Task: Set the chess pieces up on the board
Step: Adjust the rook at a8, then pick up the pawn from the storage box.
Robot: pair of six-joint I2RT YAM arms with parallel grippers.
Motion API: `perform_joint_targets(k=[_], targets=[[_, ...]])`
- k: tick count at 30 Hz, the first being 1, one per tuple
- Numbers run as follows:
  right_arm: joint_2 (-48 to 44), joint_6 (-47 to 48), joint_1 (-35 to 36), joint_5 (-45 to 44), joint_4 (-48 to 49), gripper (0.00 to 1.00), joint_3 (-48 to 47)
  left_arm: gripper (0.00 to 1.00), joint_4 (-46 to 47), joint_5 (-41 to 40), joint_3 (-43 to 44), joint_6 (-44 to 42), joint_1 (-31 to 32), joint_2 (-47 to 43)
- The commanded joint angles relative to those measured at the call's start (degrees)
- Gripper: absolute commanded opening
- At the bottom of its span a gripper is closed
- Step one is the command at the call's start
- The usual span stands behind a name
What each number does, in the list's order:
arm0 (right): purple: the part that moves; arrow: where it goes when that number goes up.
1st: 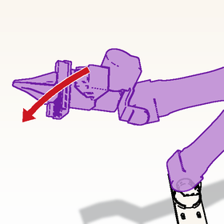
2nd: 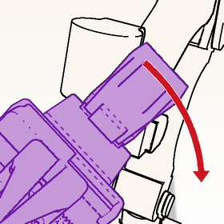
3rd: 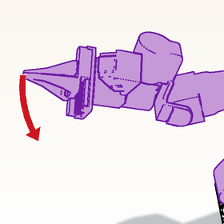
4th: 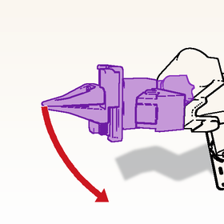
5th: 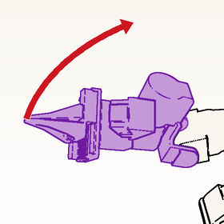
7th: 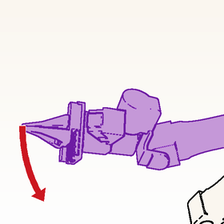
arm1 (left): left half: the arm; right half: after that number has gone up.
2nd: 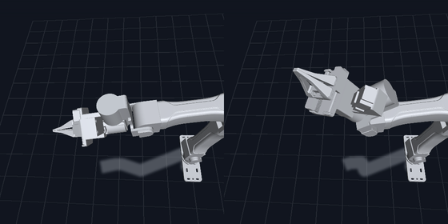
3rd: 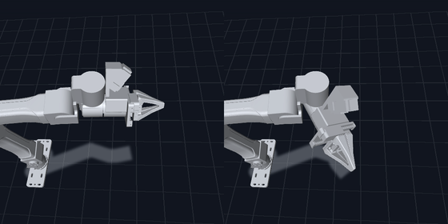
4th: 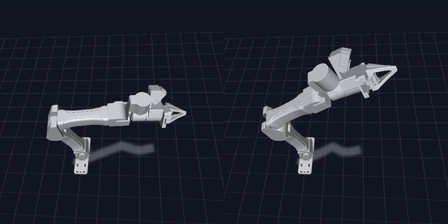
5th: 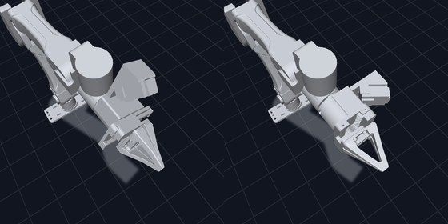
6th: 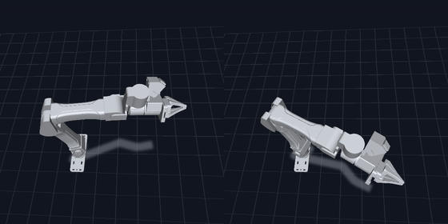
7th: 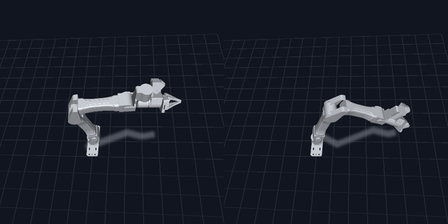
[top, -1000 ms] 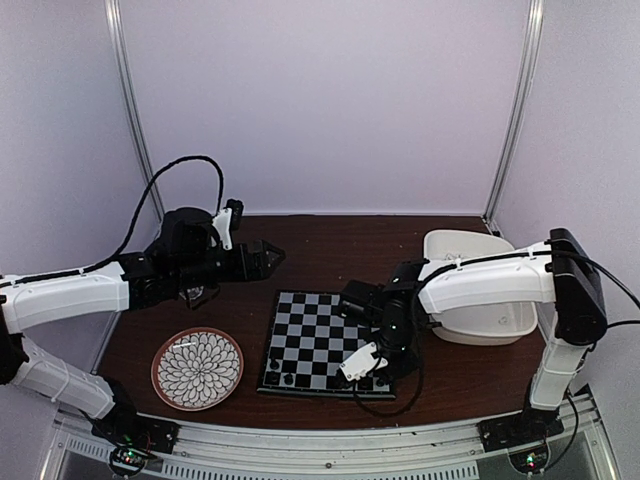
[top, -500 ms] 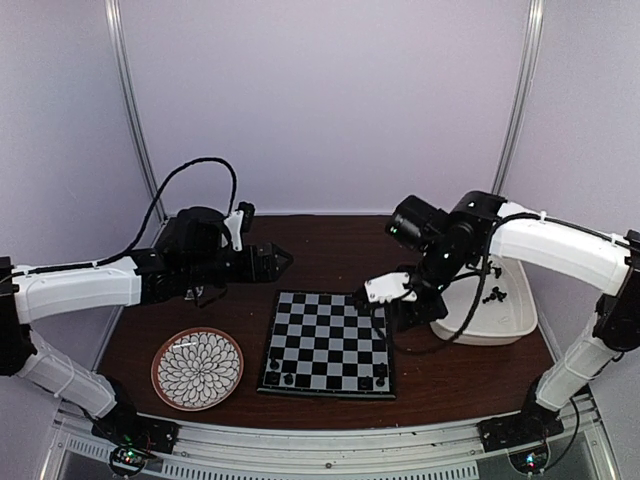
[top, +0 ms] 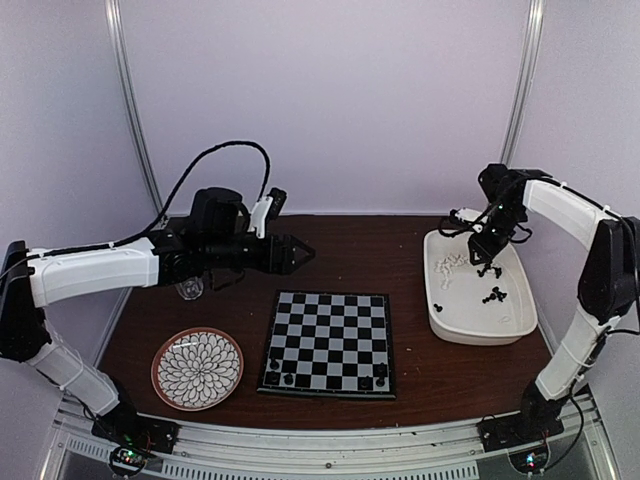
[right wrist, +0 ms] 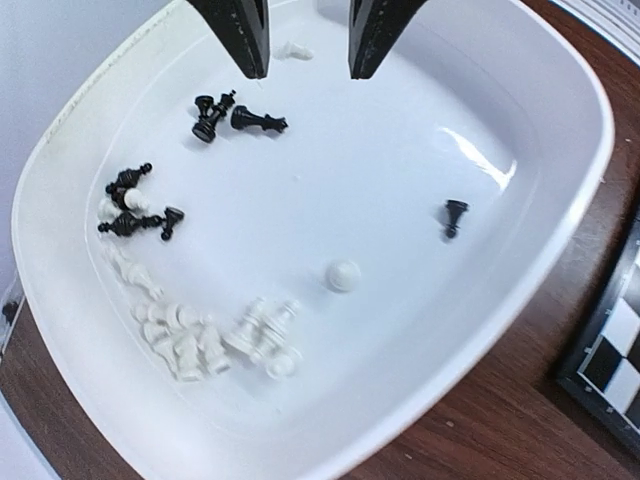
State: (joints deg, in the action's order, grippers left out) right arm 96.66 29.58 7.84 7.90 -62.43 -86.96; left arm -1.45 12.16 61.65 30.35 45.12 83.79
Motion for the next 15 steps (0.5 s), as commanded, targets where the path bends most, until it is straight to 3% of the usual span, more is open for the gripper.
perform_joint_targets(k=[1,6,15], targets=[[2.8,1.4,-2.3,-8.8,-2.7,0.30,1.3,0.76,0.5,3.4,0.6,-1.3,0.3,1.3],[9.7,7.2,-3.4,-11.8,-7.5,0.27,1.6,0.76,1.0,5.5,0.8,-0.9,0.3,1.8],[12.4,16.7,-3.3,-15.6,-4.0,0.29,2.5,0.76,0.3,5.9,0.7,-1.0,0.3,1.6]])
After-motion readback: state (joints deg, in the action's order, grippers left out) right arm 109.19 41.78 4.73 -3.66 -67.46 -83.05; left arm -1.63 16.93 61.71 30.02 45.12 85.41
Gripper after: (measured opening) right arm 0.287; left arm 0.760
